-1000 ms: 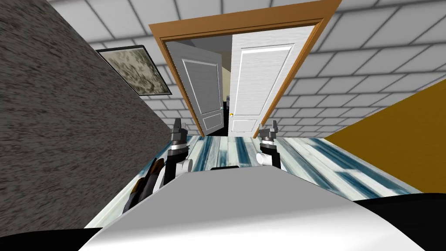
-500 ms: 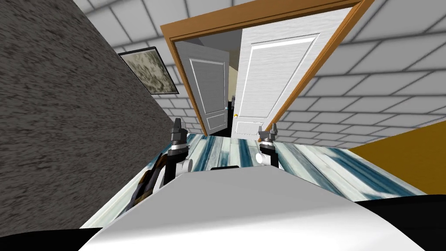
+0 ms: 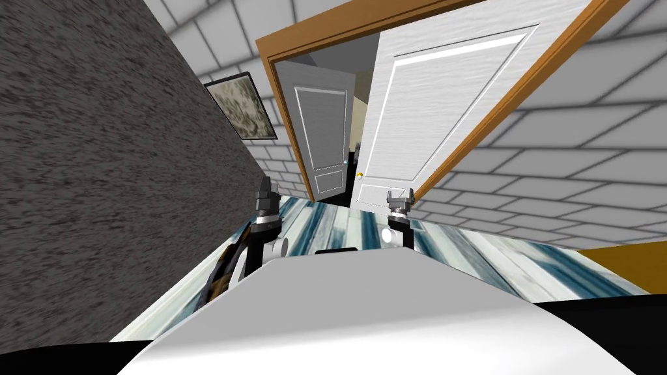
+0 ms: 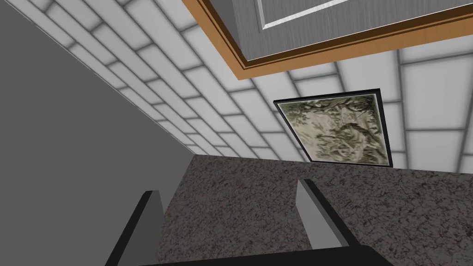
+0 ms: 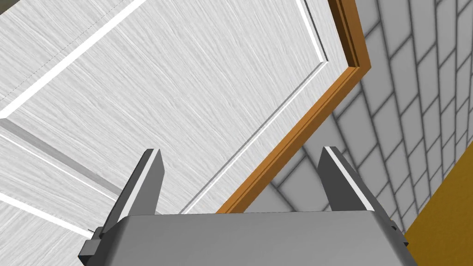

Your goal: Push the door open

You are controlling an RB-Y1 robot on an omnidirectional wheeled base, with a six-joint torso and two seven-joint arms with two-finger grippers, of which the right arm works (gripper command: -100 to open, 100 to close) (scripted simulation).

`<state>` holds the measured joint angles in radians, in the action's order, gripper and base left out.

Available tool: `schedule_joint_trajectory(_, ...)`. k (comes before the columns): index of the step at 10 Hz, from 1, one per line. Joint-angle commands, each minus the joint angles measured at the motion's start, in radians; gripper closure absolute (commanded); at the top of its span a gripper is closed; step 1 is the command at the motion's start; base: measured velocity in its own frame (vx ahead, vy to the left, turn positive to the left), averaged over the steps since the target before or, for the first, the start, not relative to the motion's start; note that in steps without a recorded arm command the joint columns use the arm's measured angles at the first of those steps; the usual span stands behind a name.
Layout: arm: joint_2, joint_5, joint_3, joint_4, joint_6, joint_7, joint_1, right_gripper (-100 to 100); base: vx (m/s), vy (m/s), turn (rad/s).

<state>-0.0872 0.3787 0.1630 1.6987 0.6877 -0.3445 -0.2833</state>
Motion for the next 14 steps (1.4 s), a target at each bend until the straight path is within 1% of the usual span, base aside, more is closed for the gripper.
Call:
schedule_joint_trajectory(1,-0.003,0.024,0.009,-0.048,0.019,-0.033,0.016,-100,0.065,-0.056,0.198)
schedule_joint_trajectory(8,-0.001,0.126,0.046,-0.231,0.08,-0.159,0.079,-100,0.076,-0.07,0.205)
schedule_joint_trajectory(14,0.008,0.211,0.076,-0.383,0.129,-0.264,0.131,-100,0.067,-0.072,0.205)
